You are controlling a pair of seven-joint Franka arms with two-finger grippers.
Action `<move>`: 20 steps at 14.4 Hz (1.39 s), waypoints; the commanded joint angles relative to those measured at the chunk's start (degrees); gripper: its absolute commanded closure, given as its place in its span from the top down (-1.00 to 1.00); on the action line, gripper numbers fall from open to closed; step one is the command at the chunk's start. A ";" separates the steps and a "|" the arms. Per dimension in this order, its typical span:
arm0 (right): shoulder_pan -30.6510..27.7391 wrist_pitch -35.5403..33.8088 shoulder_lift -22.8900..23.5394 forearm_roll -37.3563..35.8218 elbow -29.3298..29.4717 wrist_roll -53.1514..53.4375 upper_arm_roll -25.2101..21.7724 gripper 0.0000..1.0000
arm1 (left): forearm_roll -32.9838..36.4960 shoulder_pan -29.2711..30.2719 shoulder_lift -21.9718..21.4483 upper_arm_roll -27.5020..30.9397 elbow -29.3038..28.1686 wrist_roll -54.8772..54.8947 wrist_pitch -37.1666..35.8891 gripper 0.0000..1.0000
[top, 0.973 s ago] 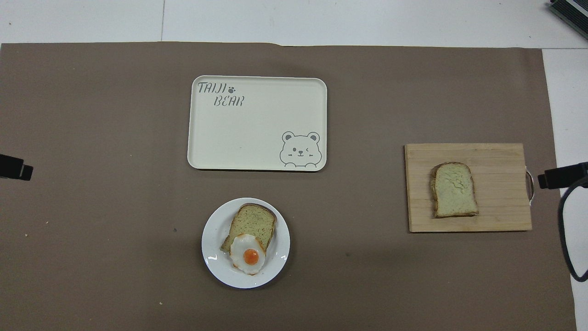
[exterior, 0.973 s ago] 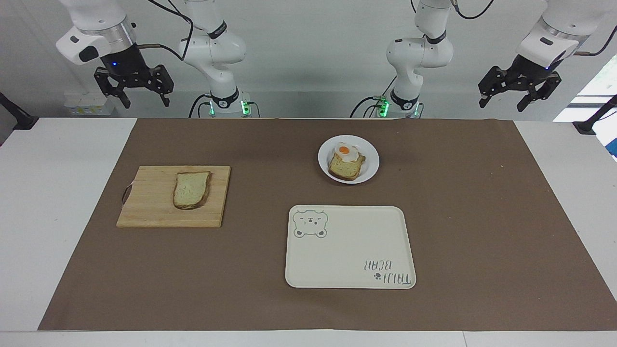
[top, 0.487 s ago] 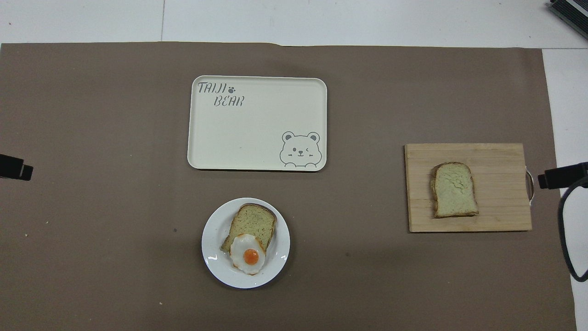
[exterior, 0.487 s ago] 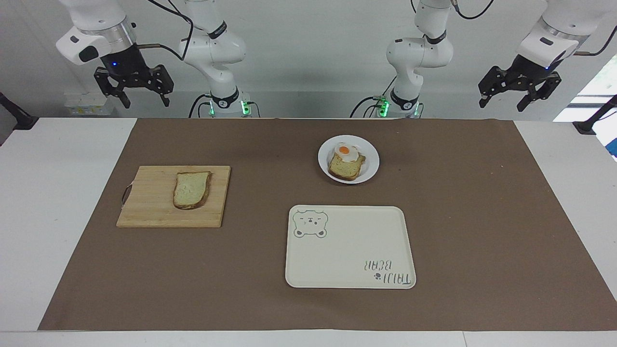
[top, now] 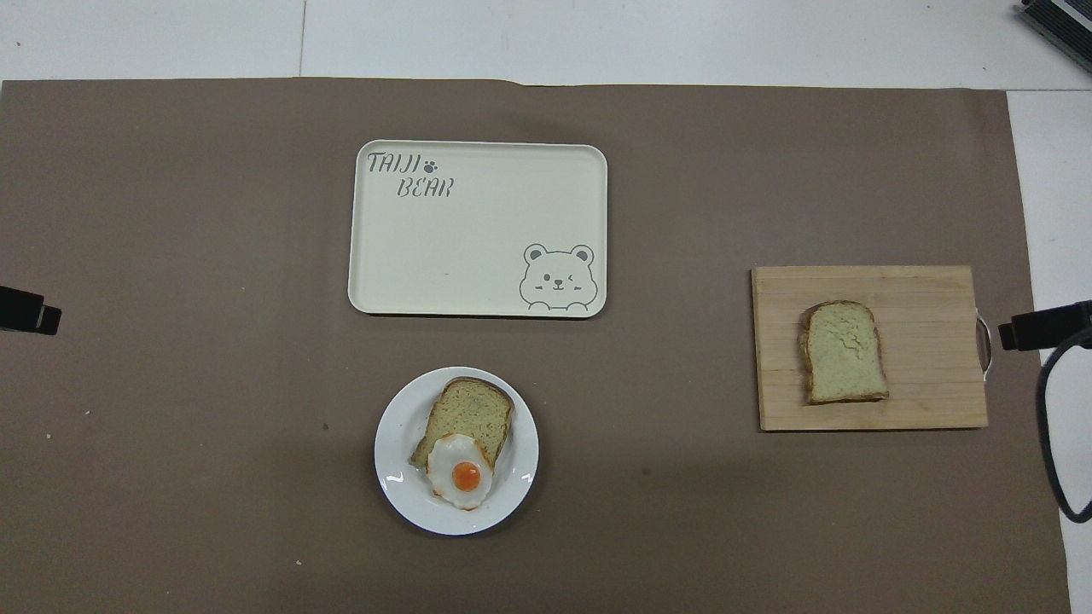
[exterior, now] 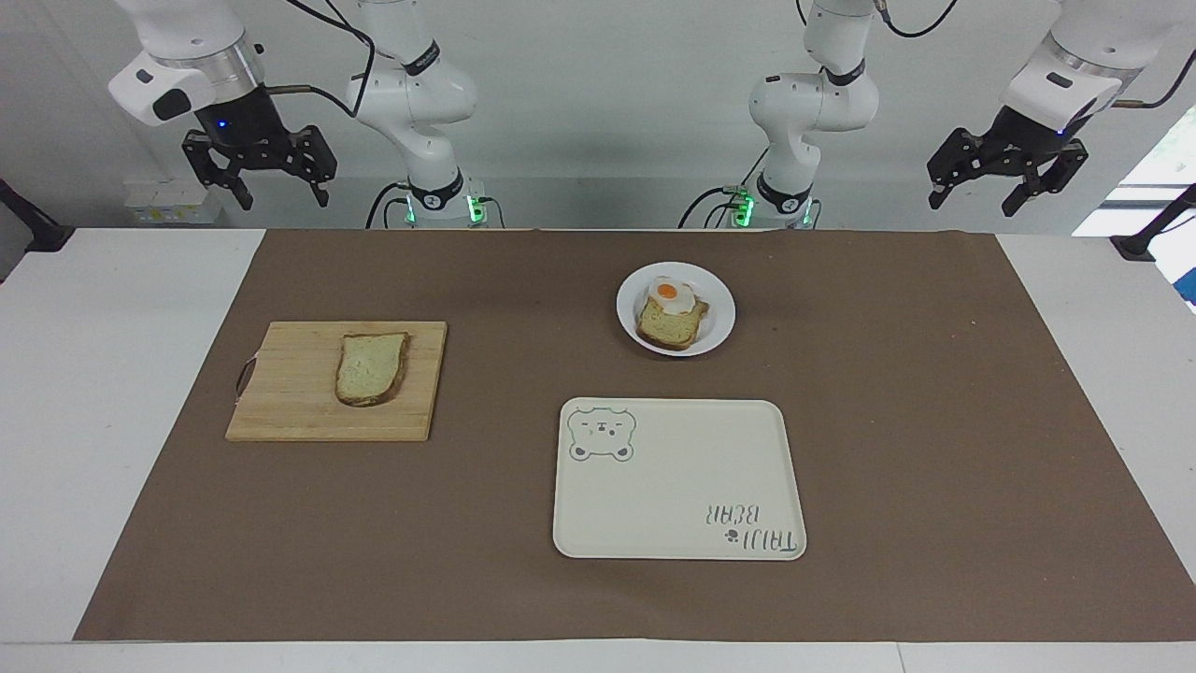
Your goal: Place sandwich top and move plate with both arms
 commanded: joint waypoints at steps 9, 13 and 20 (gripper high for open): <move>-0.90 -1.04 0.22 0.80 0.48 1.06 0.11 1.00 | -0.27 0.14 -1.35 0.03 -1.46 -0.56 -0.20 1.00; -0.81 -1.04 0.13 0.80 0.39 1.41 0.11 1.00 | -0.27 0.14 -1.35 -0.05 -1.46 -0.56 -0.20 1.00; -0.81 -1.04 0.13 0.71 0.39 1.50 0.11 1.00 | -0.27 0.14 -1.35 -0.05 -1.46 -0.56 -0.20 1.00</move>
